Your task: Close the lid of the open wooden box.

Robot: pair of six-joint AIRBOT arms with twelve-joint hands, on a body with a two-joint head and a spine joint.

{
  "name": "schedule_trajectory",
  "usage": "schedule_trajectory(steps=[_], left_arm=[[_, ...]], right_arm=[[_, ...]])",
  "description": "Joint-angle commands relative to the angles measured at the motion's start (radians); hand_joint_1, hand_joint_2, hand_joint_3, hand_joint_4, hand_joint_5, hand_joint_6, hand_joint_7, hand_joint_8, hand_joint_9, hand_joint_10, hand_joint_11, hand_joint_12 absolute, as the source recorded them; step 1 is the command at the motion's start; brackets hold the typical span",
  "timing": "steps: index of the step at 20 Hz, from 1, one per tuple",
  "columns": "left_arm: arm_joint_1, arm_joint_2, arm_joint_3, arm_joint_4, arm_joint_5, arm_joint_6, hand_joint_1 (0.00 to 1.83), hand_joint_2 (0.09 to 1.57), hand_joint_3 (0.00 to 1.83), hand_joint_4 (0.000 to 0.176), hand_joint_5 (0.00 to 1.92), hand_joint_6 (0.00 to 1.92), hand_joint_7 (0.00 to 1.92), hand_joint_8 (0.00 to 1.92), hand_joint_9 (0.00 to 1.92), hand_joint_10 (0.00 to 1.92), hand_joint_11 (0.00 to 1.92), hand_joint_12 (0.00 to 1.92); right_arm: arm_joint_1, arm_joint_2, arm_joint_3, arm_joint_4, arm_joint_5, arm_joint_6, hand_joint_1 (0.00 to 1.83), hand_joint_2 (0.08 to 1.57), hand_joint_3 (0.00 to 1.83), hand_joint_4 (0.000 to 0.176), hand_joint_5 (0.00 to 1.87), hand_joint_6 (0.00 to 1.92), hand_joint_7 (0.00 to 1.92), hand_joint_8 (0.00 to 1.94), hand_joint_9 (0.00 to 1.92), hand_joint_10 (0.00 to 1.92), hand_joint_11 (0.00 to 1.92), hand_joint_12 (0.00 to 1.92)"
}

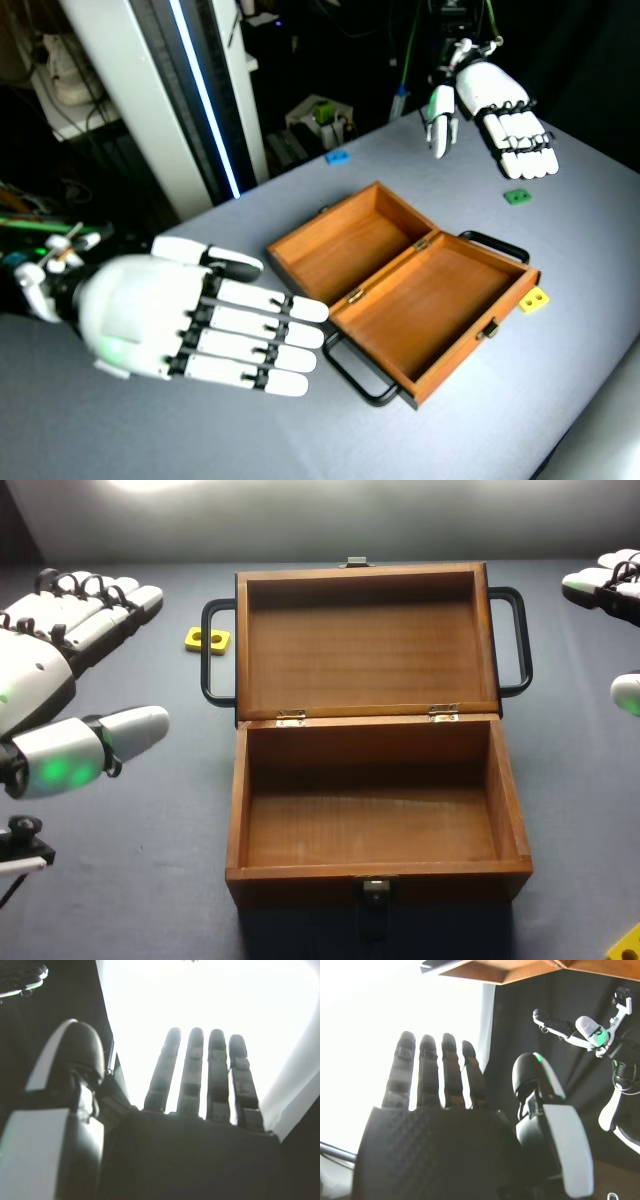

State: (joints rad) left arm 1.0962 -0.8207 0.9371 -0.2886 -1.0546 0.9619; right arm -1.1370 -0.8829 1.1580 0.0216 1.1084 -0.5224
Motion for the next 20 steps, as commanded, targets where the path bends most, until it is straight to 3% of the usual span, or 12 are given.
schedule_trajectory(steps=[1,3,4,7,8,10,16,20], left_arm=[[-0.020,-0.010,0.011,-0.002,-0.078,-0.003,0.00,1.33,0.00,0.000,0.00,0.00,0.00,0.00,0.00,0.00,0.00,0.00],[-0.052,-0.036,0.056,-0.021,0.002,0.001,0.00,1.40,0.02,0.000,0.00,0.00,0.00,0.00,0.02,0.01,0.00,0.00],[-0.065,-0.046,0.074,-0.028,0.033,0.005,0.00,1.39,0.01,0.000,0.00,0.00,0.02,0.01,0.03,0.01,0.00,0.00],[-0.134,-0.083,0.142,-0.031,0.177,0.029,0.03,1.41,0.01,0.000,0.00,0.00,0.03,0.00,0.04,0.01,0.00,0.00],[-0.145,-0.089,0.149,-0.030,0.196,0.038,0.01,1.41,0.01,0.000,0.00,0.00,0.03,0.00,0.05,0.01,0.01,0.00],[-0.165,-0.102,0.169,-0.030,0.239,0.052,0.00,1.40,0.00,0.000,0.00,0.00,0.00,0.00,0.01,0.00,0.00,0.00],[-0.202,-0.133,0.219,-0.028,0.338,0.064,0.00,1.30,0.00,0.000,0.00,0.00,0.00,0.00,0.00,0.00,0.00,0.00],[-0.252,-0.182,0.287,-0.005,0.491,0.090,0.00,1.19,0.00,0.000,0.00,0.00,0.00,0.00,0.00,0.00,0.07,0.03]], right_arm=[[0.020,-0.009,0.013,0.031,0.084,0.004,0.17,1.47,0.01,0.000,0.17,0.00,0.15,0.00,0.07,0.00,0.07,0.02],[0.058,-0.034,0.056,0.031,0.012,0.005,0.08,1.48,0.00,0.002,0.15,0.00,0.13,0.00,0.06,0.00,0.07,0.02],[0.069,-0.042,0.071,0.031,-0.016,0.007,0.02,1.46,0.00,0.024,0.15,0.00,0.12,0.00,0.07,0.00,0.09,0.03],[0.106,-0.073,0.127,0.031,-0.109,0.009,0.03,1.49,0.00,0.003,0.16,0.00,0.13,0.00,0.08,0.00,0.08,0.02],[0.111,-0.077,0.135,0.031,-0.122,0.009,0.04,1.48,0.00,0.012,0.15,0.00,0.12,0.00,0.06,0.00,0.06,0.01],[0.125,-0.088,0.157,0.031,-0.161,0.009,0.09,1.48,0.00,0.000,0.16,0.00,0.13,0.00,0.06,0.00,0.07,0.01],[0.145,-0.114,0.203,0.026,-0.247,0.009,0.14,1.49,0.00,0.000,0.17,0.00,0.16,0.01,0.08,0.00,0.11,0.03],[0.166,-0.133,0.228,-0.004,-0.306,0.009,0.17,1.50,0.00,0.000,0.18,0.00,0.18,0.00,0.08,0.00,0.12,0.02]])
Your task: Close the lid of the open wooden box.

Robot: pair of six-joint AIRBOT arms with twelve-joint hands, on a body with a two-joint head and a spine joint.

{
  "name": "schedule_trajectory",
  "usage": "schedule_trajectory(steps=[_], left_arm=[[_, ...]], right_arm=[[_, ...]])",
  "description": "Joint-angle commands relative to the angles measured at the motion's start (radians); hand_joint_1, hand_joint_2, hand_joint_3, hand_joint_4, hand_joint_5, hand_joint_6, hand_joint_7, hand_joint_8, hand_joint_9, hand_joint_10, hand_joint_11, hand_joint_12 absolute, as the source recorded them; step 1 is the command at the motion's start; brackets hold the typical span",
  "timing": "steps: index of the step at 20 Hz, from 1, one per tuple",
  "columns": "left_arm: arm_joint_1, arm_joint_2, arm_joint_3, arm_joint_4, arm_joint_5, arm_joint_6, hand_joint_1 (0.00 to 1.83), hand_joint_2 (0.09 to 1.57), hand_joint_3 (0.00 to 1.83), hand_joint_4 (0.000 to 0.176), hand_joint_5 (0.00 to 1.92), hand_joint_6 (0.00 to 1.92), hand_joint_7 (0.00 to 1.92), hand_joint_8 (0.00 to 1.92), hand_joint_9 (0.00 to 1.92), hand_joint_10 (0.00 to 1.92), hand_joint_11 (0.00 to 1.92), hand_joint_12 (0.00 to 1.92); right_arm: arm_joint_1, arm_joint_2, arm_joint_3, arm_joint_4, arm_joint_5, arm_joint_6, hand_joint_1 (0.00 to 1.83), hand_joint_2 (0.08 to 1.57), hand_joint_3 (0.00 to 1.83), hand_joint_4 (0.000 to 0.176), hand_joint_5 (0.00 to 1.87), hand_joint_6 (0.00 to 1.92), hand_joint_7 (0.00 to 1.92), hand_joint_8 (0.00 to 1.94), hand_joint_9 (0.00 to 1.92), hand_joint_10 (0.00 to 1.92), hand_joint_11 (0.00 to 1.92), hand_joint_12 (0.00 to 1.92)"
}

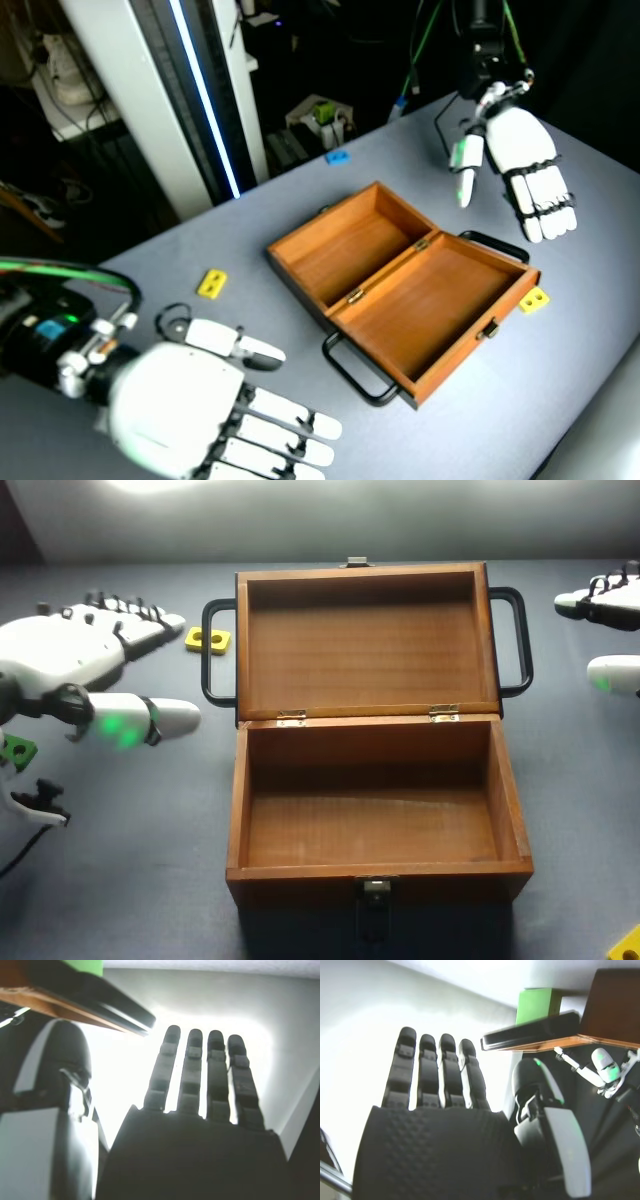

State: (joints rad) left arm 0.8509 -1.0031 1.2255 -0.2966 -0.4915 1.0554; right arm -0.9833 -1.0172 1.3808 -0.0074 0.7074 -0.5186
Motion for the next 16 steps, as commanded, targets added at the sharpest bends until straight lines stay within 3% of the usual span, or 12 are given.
schedule_trajectory(steps=[1,4,9,10,16], left_arm=[[-0.017,-0.009,0.009,0.006,-0.038,0.016,0.00,1.19,0.00,0.000,0.00,0.00,0.00,0.00,0.00,0.00,0.06,0.03],[-0.048,-0.037,0.035,0.010,0.043,0.072,0.00,1.21,0.00,0.000,0.00,0.00,0.00,0.00,0.00,0.00,0.01,0.01],[-0.074,-0.071,0.086,0.011,0.112,0.083,0.00,1.18,0.00,0.000,0.00,0.00,0.00,0.00,0.00,0.00,0.04,0.02],[-0.075,-0.073,0.089,0.011,0.120,0.088,0.00,1.14,0.00,0.000,0.00,0.00,0.00,0.00,0.00,0.00,0.05,0.02],[-0.093,-0.080,0.078,0.045,0.124,0.091,0.00,1.20,0.00,0.000,0.00,0.00,0.00,0.00,0.00,0.00,0.00,0.00]], right_arm=[[0.016,-0.002,0.009,0.020,0.087,0.005,0.17,1.51,0.00,0.000,0.18,0.00,0.18,0.00,0.08,0.00,0.12,0.02],[0.031,-0.016,0.021,-0.002,0.060,0.005,0.17,1.50,0.00,0.000,0.18,0.00,0.17,0.00,0.07,0.00,0.10,0.01],[0.042,-0.032,0.034,-0.019,0.036,0.005,0.06,1.50,0.00,0.000,0.17,0.00,0.18,0.00,0.07,0.00,0.10,0.01],[0.046,-0.035,0.034,-0.028,0.031,0.005,0.02,1.51,0.00,0.004,0.16,0.00,0.17,0.00,0.06,0.00,0.10,0.01],[0.065,-0.053,0.035,-0.104,0.013,0.034,0.00,1.51,0.00,0.026,0.14,0.00,0.13,0.00,0.03,0.00,0.09,0.00]])
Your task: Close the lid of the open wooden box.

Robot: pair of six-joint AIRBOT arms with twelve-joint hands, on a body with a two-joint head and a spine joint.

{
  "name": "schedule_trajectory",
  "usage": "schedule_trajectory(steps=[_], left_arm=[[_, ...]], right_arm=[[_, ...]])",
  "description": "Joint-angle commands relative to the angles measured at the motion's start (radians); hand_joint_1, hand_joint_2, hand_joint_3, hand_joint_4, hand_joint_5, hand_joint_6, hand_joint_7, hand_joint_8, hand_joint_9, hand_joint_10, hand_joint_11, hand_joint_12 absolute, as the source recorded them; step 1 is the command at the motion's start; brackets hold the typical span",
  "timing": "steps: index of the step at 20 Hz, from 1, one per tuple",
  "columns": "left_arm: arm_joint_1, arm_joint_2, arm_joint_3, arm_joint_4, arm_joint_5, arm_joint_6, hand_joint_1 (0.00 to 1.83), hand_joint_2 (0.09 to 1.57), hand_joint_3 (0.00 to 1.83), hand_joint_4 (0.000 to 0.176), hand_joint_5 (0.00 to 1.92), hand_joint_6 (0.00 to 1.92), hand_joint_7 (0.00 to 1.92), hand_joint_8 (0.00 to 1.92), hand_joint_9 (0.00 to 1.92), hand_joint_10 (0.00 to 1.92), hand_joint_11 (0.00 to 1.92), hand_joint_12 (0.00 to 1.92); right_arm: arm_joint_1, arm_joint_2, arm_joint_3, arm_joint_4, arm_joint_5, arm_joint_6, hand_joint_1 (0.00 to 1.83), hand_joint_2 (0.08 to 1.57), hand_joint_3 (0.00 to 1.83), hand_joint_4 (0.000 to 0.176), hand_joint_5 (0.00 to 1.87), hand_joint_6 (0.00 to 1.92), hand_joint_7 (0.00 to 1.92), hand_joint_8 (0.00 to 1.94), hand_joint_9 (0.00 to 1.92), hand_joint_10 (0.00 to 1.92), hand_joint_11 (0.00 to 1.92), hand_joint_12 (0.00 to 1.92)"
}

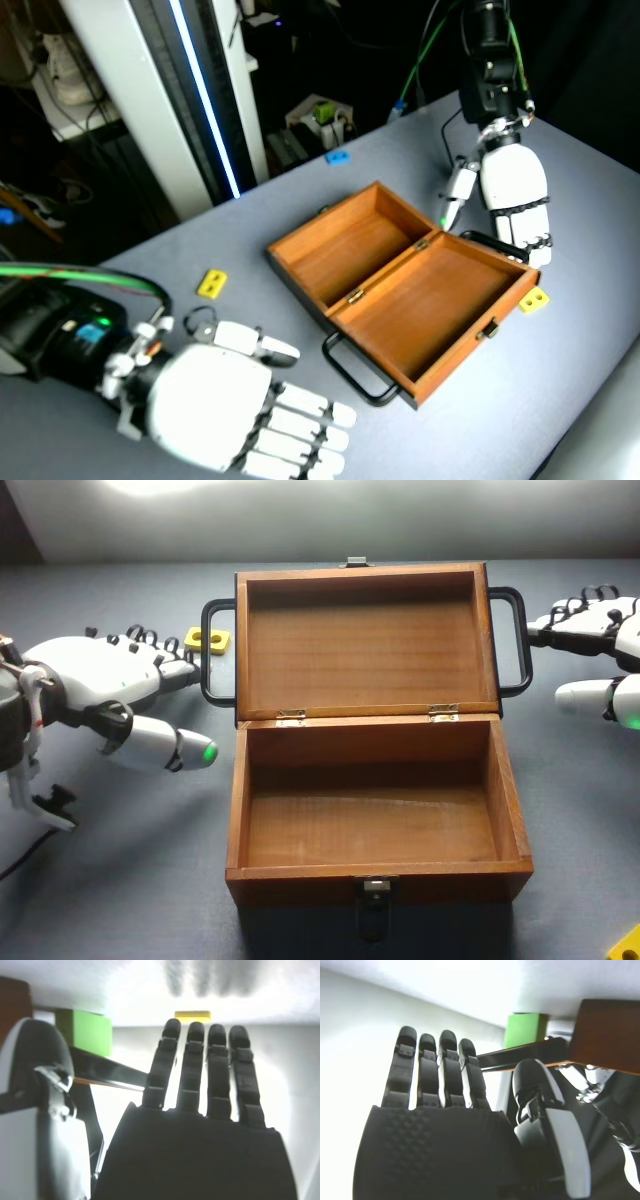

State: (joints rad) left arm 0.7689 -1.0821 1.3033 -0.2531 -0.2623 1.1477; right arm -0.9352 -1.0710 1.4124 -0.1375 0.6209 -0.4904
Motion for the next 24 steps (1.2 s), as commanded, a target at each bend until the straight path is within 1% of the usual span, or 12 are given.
schedule_trajectory(steps=[1,2,3,4,8,10,13,15,16,17,21,24], left_arm=[[-0.019,-0.001,-0.005,0.014,-0.108,-0.002,0.00,1.21,0.01,0.000,0.00,0.00,0.00,0.00,0.00,0.00,0.00,0.00],[-0.029,0.000,-0.010,0.029,-0.110,-0.002,0.00,1.19,0.00,0.000,0.00,0.00,0.00,0.00,0.00,0.00,0.00,0.00],[-0.038,0.002,-0.016,0.042,-0.114,-0.002,0.00,1.19,0.00,0.000,0.00,0.00,0.00,0.00,0.00,0.00,0.00,0.00],[-0.043,0.004,-0.020,0.048,-0.116,-0.002,0.00,1.19,0.00,0.000,0.00,0.00,0.00,0.00,0.00,0.00,0.00,0.00],[-0.064,0.014,-0.040,0.077,-0.120,-0.002,0.00,1.27,0.03,0.000,0.00,0.00,0.00,0.00,0.00,0.00,0.00,0.00],[-0.063,0.013,-0.045,0.080,-0.123,-0.005,0.00,1.28,0.03,0.000,0.00,0.00,0.00,0.00,0.00,0.00,0.00,0.00],[-0.059,0.013,-0.054,0.097,-0.135,-0.022,0.00,1.27,0.02,0.000,0.00,0.00,0.00,0.00,0.00,0.00,0.00,0.00],[-0.057,0.015,-0.058,0.097,-0.143,-0.024,0.00,1.26,0.01,0.000,0.00,0.00,0.00,0.00,0.00,0.00,0.00,0.00],[-0.056,0.019,-0.061,0.097,-0.149,-0.026,0.00,1.27,0.01,0.000,0.00,0.00,0.00,0.00,0.00,0.00,0.00,0.00],[-0.053,0.024,-0.066,0.097,-0.158,-0.030,0.00,1.27,0.01,0.000,0.00,0.00,0.00,0.00,0.00,0.00,0.00,0.00],[-0.027,0.047,-0.082,0.097,-0.198,-0.070,0.00,1.29,0.01,0.000,0.00,0.00,0.00,0.00,0.00,0.00,0.01,0.00],[-0.020,0.057,-0.092,0.097,-0.206,-0.071,0.02,1.31,0.01,0.000,0.00,0.00,0.00,0.00,0.00,0.00,0.00,0.00]], right_arm=[[0.021,-0.002,0.004,0.015,0.093,0.007,0.00,1.50,0.00,0.019,0.15,0.00,0.14,0.01,0.04,0.01,0.12,0.01],[0.029,-0.005,0.006,-0.002,0.083,0.012,0.00,1.49,0.00,0.021,0.16,0.01,0.14,0.00,0.04,0.00,0.12,0.02],[0.036,-0.010,0.008,-0.022,0.075,0.021,0.00,1.48,0.00,0.006,0.16,0.01,0.15,0.01,0.05,0.01,0.14,0.02],[0.039,-0.012,0.009,-0.031,0.073,0.025,0.00,1.48,0.00,0.000,0.18,0.01,0.16,0.01,0.06,0.01,0.14,0.02],[0.052,-0.025,0.009,-0.080,0.068,0.051,0.08,1.51,0.00,0.000,0.18,0.01,0.18,0.01,0.06,0.01,0.13,0.01],[0.052,-0.029,0.009,-0.082,0.064,0.051,0.04,1.54,0.01,0.000,0.17,0.00,0.17,0.00,0.03,0.00,0.09,0.00],[0.052,-0.034,0.009,-0.082,0.060,0.052,0.06,1.53,0.00,0.000,0.20,0.01,0.21,0.01,0.07,0.01,0.15,0.02],[0.052,-0.035,0.009,-0.082,0.060,0.054,0.00,1.52,0.00,0.000,0.18,0.00,0.18,0.00,0.04,0.00,0.11,0.01],[0.052,-0.035,0.008,-0.082,0.061,0.054,0.04,1.52,0.00,0.008,0.19,0.00,0.18,0.00,0.04,0.00,0.10,0.00],[0.052,-0.035,0.007,-0.084,0.065,0.056,0.00,1.51,0.00,0.013,0.17,0.00,0.16,0.00,0.04,0.00,0.11,0.01],[0.052,-0.031,0.004,-0.085,0.090,0.074,0.00,1.49,0.00,0.009,0.17,0.00,0.15,0.00,0.04,0.00,0.10,0.00],[0.052,-0.023,-0.004,-0.085,0.111,0.081,0.00,1.49,0.00,0.002,0.17,0.00,0.15,0.00,0.05,0.00,0.12,0.01]])
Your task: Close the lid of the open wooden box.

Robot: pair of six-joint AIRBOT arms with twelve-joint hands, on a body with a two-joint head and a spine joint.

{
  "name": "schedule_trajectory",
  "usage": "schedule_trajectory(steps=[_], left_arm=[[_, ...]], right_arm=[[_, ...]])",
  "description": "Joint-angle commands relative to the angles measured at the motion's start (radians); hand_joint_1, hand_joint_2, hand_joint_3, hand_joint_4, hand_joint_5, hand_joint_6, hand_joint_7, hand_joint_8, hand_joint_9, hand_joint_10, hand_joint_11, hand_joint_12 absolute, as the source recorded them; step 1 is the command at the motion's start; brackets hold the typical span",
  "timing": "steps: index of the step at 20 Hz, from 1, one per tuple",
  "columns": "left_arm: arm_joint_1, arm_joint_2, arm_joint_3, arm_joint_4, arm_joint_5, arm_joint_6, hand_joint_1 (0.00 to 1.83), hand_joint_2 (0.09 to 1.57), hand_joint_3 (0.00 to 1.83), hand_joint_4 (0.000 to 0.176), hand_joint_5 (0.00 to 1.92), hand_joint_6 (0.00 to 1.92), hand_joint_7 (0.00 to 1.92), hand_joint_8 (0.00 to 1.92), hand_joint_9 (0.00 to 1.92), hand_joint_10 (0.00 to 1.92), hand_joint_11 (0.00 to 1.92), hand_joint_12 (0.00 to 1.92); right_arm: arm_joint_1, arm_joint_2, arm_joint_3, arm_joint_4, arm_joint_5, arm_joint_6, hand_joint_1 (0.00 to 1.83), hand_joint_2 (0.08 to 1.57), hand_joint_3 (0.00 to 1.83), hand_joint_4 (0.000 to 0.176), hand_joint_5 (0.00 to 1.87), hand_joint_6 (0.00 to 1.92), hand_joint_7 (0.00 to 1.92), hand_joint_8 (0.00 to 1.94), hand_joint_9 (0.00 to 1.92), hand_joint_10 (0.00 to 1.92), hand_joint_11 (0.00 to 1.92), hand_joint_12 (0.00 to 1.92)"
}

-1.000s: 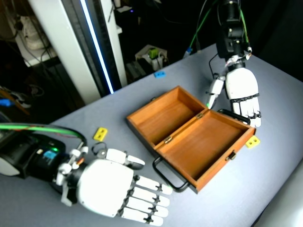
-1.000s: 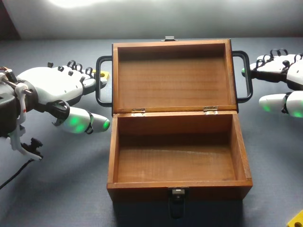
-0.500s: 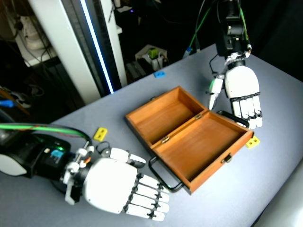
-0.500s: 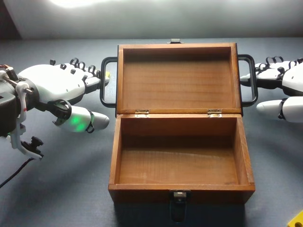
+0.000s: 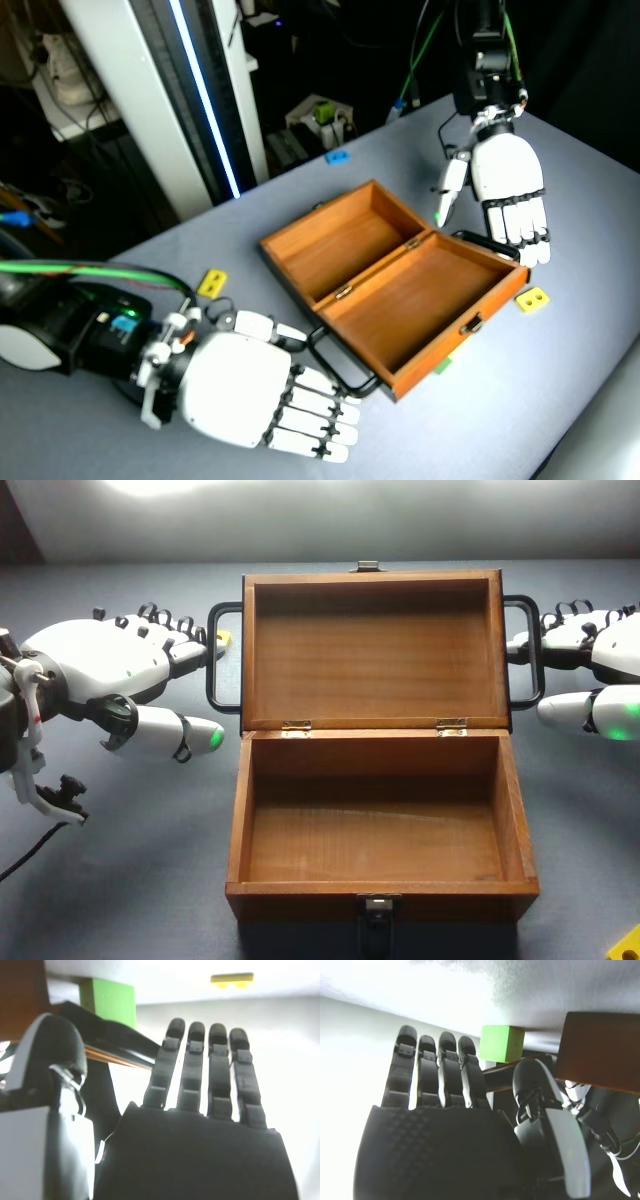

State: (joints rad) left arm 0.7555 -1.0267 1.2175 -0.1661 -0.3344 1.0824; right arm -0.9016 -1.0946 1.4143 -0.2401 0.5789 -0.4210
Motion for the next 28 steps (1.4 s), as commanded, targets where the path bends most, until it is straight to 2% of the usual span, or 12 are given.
schedule_trajectory(steps=[1,3,4,5,7,10,12,13,17,18,24,28], left_arm=[[-0.004,0.006,-0.012,0.010,-0.142,-0.006,0.00,1.30,0.01,0.000,0.00,0.00,0.00,0.00,0.00,0.00,0.00,0.00],[0.002,0.016,-0.024,0.010,-0.161,-0.006,0.00,1.29,0.00,0.000,0.00,0.00,0.00,0.00,0.00,0.00,0.01,0.01],[0.004,0.023,-0.032,0.010,-0.173,-0.006,0.00,1.26,0.00,0.000,0.00,0.00,0.00,0.00,0.00,0.00,0.02,0.01],[0.008,0.029,-0.039,0.010,-0.185,-0.007,0.00,1.22,0.00,0.000,0.00,0.00,0.00,0.00,0.01,0.00,0.06,0.03],[0.026,0.049,-0.061,0.010,-0.233,-0.028,0.00,1.23,0.00,0.000,0.00,0.00,0.00,0.00,0.00,0.00,0.00,0.00],[0.056,0.079,-0.089,0.010,-0.303,-0.065,0.00,1.20,0.00,0.000,0.00,0.00,0.00,0.00,0.00,0.00,0.06,0.03],[0.076,0.102,-0.111,0.012,-0.348,-0.083,0.00,1.24,0.00,0.000,0.00,0.00,0.00,0.00,0.00,0.00,0.00,0.00],[0.084,0.112,-0.121,0.016,-0.367,-0.092,0.00,1.33,0.04,0.000,0.00,0.00,0.00,0.00,0.00,0.00,0.00,0.00],[0.107,0.137,-0.155,0.035,-0.432,-0.119,0.00,1.28,0.01,0.000,0.00,0.00,0.00,0.00,0.01,0.00,0.08,0.03],[0.112,0.141,-0.162,0.037,-0.445,-0.121,0.00,1.29,0.01,0.000,0.00,0.00,0.00,0.00,0.01,0.00,0.06,0.03],[0.152,0.186,-0.210,0.054,-0.540,-0.152,0.00,1.28,0.00,0.000,0.00,0.00,0.00,0.00,0.00,0.00,0.01,0.01],[0.188,0.217,-0.249,0.064,-0.618,-0.177,0.00,1.31,0.01,0.000,0.00,0.00,0.00,0.00,0.02,0.00,0.00,0.00]], right_arm=[[0.019,0.004,-0.009,0.018,0.164,0.017,0.00,1.49,0.00,0.001,0.16,0.00,0.15,0.00,0.05,0.00,0.11,0.01],[0.019,0.012,-0.014,0.018,0.179,0.024,0.00,1.48,0.00,0.019,0.14,0.00,0.15,0.00,0.04,0.00,0.12,0.01],[0.019,0.015,-0.017,0.019,0.187,0.027,0.00,1.49,0.00,0.000,0.15,0.00,0.16,0.00,0.04,0.00,0.11,0.01],[0.019,0.018,-0.020,0.019,0.194,0.030,0.00,1.48,0.00,0.000,0.16,0.01,0.17,0.01,0.05,0.00,0.12,0.01],[0.019,0.027,-0.031,0.020,0.212,0.031,0.00,1.48,0.00,0.001,0.17,0.01,0.18,0.01,0.08,0.01,0.15,0.02],[0.019,0.037,-0.044,0.020,0.228,0.031,0.00,1.48,0.00,0.000,0.18,0.01,0.19,0.01,0.08,0.01,0.13,0.01],[0.019,0.041,-0.051,0.021,0.236,0.031,0.00,1.47,0.00,0.006,0.18,0.01,0.18,0.00,0.08,0.01,0.12,0.01],[0.019,0.042,-0.056,0.021,0.240,0.031,0.04,1.49,0.00,0.000,0.20,0.01,0.18,0.00,0.08,0.00,0.11,0.00],[0.019,0.048,-0.089,0.022,0.278,0.031,0.04,1.49,0.00,0.000,0.19,0.00,0.16,0.00,0.06,0.00,0.09,0.00],[0.018,0.054,-0.096,0.022,0.285,0.031,0.13,1.48,0.00,0.000,0.20,0.00,0.17,0.00,0.07,0.00,0.08,0.00],[0.003,0.088,-0.141,0.023,0.345,0.031,0.04,1.45,0.00,0.000,0.17,0.00,0.18,0.00,0.06,0.00,0.08,0.01],[-0.017,0.114,-0.171,0.023,0.385,0.031,0.16,1.44,0.00,0.000,0.17,0.00,0.15,0.00,0.04,0.00,0.05,0.01]])
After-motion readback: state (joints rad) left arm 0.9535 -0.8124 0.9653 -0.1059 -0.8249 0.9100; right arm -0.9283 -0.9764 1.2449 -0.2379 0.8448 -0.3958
